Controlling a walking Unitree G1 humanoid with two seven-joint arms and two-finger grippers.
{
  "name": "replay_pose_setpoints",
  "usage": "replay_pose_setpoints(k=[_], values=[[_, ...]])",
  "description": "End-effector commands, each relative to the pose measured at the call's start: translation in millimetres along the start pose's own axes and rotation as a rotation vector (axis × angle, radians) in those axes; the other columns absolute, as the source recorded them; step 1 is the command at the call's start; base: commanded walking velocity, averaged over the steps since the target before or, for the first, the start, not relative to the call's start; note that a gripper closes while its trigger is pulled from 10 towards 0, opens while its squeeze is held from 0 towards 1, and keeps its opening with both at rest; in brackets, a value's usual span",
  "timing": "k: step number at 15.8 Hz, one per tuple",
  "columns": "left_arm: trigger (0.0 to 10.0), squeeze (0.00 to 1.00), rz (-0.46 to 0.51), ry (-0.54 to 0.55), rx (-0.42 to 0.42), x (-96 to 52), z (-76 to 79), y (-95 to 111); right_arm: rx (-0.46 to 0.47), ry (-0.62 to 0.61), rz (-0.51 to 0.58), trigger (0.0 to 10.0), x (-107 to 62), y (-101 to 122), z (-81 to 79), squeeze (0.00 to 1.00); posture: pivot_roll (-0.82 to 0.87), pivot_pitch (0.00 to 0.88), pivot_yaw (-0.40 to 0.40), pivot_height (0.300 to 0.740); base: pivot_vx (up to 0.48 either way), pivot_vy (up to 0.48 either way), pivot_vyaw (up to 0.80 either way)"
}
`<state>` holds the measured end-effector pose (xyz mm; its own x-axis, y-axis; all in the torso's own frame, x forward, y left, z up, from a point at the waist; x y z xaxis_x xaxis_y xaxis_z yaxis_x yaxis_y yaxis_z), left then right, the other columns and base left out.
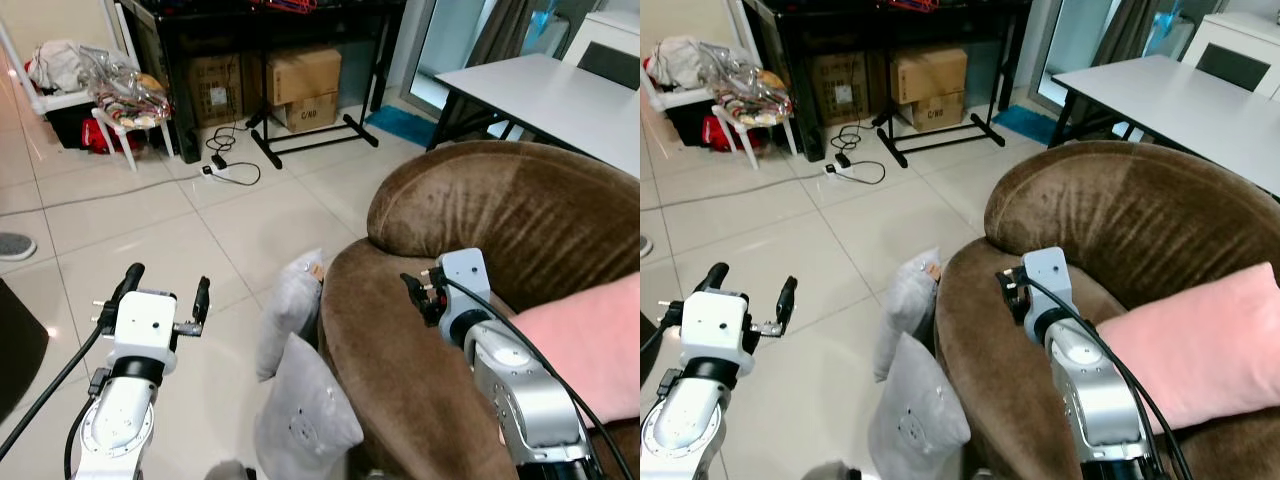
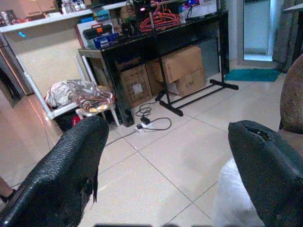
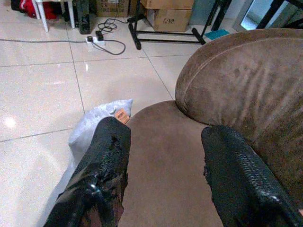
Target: Move the pillow to the sofa from floor
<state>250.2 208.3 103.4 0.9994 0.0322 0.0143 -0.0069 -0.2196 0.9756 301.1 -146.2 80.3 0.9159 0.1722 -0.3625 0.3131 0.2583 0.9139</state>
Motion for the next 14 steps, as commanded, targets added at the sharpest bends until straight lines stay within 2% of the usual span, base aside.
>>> replay_pose_setpoints(k=[1, 3, 14], values=[[10.0, 0.0, 0.007, 0.009, 0.005, -0.4, -1.6, 2.0, 0.003, -0.009, -0.007, 10.0, 1.3, -1.9, 4.9, 0.0, -0.07, 0.0, -0.086, 0.655, 0.0, 0.0, 0.0], [10.0, 0.0, 0.005, 0.011, 0.004, -0.5, -1.5, 1.6, -0.006, -0.01, -0.005, 10.0, 1.9, -1.7, 5.8, 0.0, -0.07, 0.0, -0.086, 0.64, 0.0, 0.0, 0.0], [10.0, 0.0, 0.001, 0.028, -0.012, -2.3, -0.9, 0.2, -0.029, 0.017, 0.001, 10.0, 3.5, -1.0, 6.9, 0.0, -0.06, 0.0, -0.105, 0.64, 0.0, 0.0, 0.0]])
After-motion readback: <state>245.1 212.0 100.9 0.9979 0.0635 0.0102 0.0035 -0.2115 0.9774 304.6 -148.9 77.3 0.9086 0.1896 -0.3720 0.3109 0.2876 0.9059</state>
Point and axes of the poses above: a point about 5 cm out from each wrist's last joint towards the gripper, its own x axis pointing out of the wrist towards the gripper, its own y axis along the axis of the wrist's last joint, z = x × y, the point moved 4 cm from there along x, pointing out of the wrist towards the gripper, and after that the axes turned 6 degrees about -x, right-handed, at the moved point
